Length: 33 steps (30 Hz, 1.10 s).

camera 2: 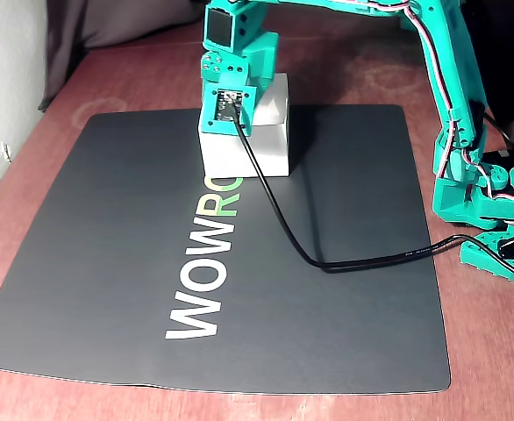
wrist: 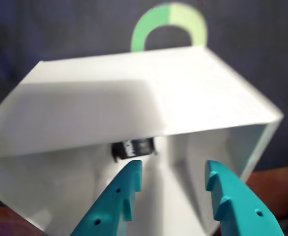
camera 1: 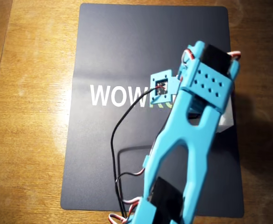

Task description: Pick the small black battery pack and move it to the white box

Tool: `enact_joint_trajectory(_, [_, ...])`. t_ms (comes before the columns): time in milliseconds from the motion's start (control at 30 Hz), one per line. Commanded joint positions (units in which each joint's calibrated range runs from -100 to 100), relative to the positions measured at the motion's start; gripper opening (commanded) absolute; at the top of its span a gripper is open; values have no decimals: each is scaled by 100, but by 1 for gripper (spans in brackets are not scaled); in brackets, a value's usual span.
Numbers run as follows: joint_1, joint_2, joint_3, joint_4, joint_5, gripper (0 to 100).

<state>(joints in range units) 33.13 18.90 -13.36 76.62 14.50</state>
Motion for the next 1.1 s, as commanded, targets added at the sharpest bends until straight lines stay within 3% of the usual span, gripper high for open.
enact_joint_trajectory(0, [-445,-535,-274,-38,19,15])
enact_joint_trajectory(533, [-2462,-1500,-156,-29,-57,14])
enact_joint_trajectory(767, [-3366,-1964,44,41,-980,14])
enact_joint_trajectory(1067, [-4069,-3236,2212,-29,-1649,14])
